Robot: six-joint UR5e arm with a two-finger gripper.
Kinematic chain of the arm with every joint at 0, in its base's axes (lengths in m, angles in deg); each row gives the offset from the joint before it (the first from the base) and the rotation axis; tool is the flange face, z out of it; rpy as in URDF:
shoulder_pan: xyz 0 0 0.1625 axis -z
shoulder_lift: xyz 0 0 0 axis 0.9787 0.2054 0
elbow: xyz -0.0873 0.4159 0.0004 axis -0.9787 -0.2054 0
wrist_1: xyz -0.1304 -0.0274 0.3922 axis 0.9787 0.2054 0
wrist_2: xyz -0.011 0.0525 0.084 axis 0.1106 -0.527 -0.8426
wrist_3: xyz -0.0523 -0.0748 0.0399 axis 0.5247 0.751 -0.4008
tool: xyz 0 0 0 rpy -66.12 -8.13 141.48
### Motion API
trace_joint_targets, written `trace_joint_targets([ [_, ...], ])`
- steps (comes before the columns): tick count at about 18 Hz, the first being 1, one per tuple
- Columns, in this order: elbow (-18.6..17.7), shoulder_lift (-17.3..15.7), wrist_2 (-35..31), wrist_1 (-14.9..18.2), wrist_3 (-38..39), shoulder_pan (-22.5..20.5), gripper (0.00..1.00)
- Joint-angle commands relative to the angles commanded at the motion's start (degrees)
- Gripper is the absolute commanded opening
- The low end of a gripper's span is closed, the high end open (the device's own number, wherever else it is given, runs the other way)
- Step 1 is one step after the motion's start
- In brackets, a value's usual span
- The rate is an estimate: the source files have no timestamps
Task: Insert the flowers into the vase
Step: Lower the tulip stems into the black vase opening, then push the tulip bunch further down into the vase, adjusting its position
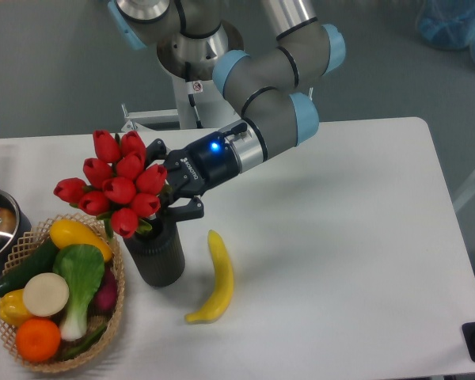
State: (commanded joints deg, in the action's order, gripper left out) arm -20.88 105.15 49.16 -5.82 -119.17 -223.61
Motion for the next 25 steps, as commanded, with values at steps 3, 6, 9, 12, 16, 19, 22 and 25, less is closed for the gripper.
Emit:
trace_joint_targets([
  [3, -0.3, 1.2, 0.0, 0.1, -2.8, 0.1, 0.49],
  [6, -0.4, 1.8, 0.0, 0.0, -3.5, 0.1, 0.49],
  [9, -0.5, 1.8, 0.0, -0.1, -3.6, -0.2, 0.49],
  [12, -1.5, 1.8, -0.1, -0.2, -4.4, -0.9, 0.49],
  [16, -1.9, 1.9, -0.1, -0.2, -6.2, -1.1, 0.49],
  [19, -2.4, 1.8, -0.2, -0.2, -6.3, -1.4, 0.49],
  [22, -3.7, 1.8, -0.3, -0.3, -6.6, -1.5, 0.49],
  [25, -4.0, 1.8, -0.4, -0.2, -6.9, -1.4, 0.5],
])
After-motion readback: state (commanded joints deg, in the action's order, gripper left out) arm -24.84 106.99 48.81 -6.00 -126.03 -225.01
